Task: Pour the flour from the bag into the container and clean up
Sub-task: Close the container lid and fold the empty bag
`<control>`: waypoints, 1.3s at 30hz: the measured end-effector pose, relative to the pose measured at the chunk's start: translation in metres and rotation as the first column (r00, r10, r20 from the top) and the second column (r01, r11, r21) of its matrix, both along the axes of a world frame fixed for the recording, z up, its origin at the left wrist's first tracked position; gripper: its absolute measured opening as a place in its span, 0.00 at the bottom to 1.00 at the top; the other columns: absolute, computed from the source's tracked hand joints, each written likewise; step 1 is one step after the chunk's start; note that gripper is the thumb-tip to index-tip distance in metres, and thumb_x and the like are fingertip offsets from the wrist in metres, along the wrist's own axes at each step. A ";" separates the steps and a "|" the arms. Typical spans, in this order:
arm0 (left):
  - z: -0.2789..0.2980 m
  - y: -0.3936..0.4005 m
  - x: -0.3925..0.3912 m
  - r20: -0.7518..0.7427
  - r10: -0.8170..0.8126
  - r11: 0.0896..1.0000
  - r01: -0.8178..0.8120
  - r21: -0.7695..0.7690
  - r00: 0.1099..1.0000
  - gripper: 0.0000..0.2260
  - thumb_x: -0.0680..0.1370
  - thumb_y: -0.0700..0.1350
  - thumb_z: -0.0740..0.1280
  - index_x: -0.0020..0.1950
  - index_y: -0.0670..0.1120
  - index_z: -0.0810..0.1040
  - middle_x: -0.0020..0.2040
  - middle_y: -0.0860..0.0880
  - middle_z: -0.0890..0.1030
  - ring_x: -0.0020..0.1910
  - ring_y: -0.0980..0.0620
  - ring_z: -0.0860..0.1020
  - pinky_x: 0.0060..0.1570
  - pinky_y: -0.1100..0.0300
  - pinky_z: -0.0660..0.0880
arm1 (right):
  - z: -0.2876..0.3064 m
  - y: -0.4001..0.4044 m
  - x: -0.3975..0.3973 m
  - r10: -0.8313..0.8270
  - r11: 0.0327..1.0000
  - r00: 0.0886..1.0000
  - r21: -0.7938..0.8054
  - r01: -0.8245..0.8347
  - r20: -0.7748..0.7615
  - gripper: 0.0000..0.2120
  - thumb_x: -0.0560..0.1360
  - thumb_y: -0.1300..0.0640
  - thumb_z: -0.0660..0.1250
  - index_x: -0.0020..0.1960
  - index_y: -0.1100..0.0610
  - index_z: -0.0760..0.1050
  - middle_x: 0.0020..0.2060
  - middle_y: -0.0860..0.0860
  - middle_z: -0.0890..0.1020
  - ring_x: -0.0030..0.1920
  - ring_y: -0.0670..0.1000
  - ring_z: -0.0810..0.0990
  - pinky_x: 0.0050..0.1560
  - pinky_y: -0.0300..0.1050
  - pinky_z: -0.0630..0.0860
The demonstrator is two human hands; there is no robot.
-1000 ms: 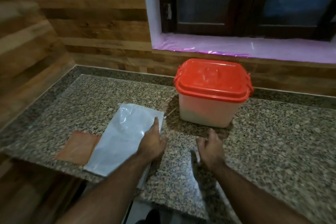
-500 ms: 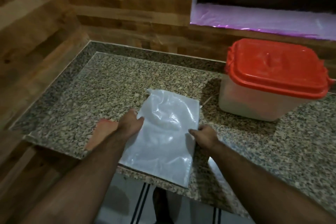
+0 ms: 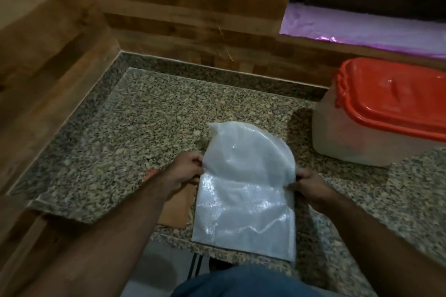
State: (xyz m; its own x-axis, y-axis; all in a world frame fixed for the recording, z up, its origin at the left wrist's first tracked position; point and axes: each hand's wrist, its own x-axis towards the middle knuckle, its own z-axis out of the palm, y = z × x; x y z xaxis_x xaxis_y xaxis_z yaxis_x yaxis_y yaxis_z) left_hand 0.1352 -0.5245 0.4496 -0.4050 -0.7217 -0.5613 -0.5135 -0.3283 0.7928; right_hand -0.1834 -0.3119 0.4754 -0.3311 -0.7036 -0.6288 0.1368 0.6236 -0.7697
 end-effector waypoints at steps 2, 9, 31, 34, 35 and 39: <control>-0.008 -0.002 0.001 -0.024 0.037 0.998 -0.038 -0.051 0.999 0.14 0.72 0.21 0.69 0.40 0.41 0.80 0.35 0.39 0.81 0.37 0.41 0.81 0.35 0.53 0.80 | -0.001 0.004 -0.001 0.038 0.998 0.999 -0.055 -0.040 -0.039 0.20 0.75 0.79 0.66 0.57 0.61 0.87 0.51 0.55 0.90 0.52 0.55 0.89 0.49 0.46 0.86; -0.013 0.010 0.015 -0.164 0.001 0.970 -0.041 -0.241 0.987 0.14 0.73 0.26 0.73 0.41 0.45 0.90 0.38 0.47 0.88 0.38 0.49 0.87 0.38 0.51 0.83 | -0.015 0.009 0.001 -0.003 0.982 0.949 -0.182 -0.058 -0.316 0.19 0.76 0.77 0.71 0.44 0.53 0.87 0.38 0.45 0.89 0.41 0.48 0.87 0.43 0.44 0.85; 0.028 0.025 -0.087 0.462 -0.732 0.433 0.866 -0.252 0.501 0.36 0.71 0.63 0.80 0.74 0.48 0.77 0.63 0.50 0.83 0.56 0.51 0.80 0.56 0.57 0.76 | -0.012 0.010 0.005 0.329 0.913 0.605 0.083 -0.399 -0.725 0.13 0.77 0.50 0.74 0.60 0.51 0.87 0.56 0.48 0.86 0.55 0.49 0.83 0.59 0.45 0.77; 0.017 0.032 -0.108 0.503 -0.734 0.409 0.888 -0.209 0.457 0.28 0.70 0.57 0.84 0.63 0.46 0.82 0.57 0.49 0.84 0.52 0.50 0.80 0.50 0.56 0.76 | -0.014 0.006 0.012 0.324 0.924 0.671 0.072 -0.375 -0.666 0.12 0.75 0.52 0.79 0.58 0.49 0.87 0.54 0.47 0.86 0.54 0.47 0.84 0.58 0.43 0.79; 0.016 0.031 -0.110 0.490 -0.746 0.411 0.891 -0.193 0.451 0.23 0.70 0.55 0.84 0.59 0.47 0.83 0.54 0.49 0.84 0.51 0.49 0.80 0.49 0.57 0.76 | -0.017 0.006 0.012 0.286 0.940 0.720 0.041 -0.338 -0.632 0.12 0.74 0.54 0.80 0.57 0.49 0.87 0.54 0.47 0.87 0.54 0.46 0.85 0.59 0.43 0.81; 0.020 0.018 -0.094 0.347 -0.809 0.450 0.880 -0.153 0.474 0.09 0.76 0.50 0.79 0.54 0.49 0.87 0.49 0.53 0.85 0.51 0.48 0.84 0.53 0.50 0.82 | -0.021 0.012 0.017 -0.071 0.992 0.935 -0.122 0.030 -0.348 0.05 0.77 0.57 0.78 0.52 0.50 0.87 0.48 0.48 0.89 0.49 0.50 0.87 0.50 0.49 0.84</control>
State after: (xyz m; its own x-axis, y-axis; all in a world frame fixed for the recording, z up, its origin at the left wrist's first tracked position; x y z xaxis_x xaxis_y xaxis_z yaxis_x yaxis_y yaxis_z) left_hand 0.0413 -0.5063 0.4699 -0.8090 -0.2091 -0.5493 -0.5579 0.5676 0.6055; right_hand -0.1664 -0.3004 0.4546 -0.5533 -0.7393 -0.3838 -0.1256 0.5295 -0.8390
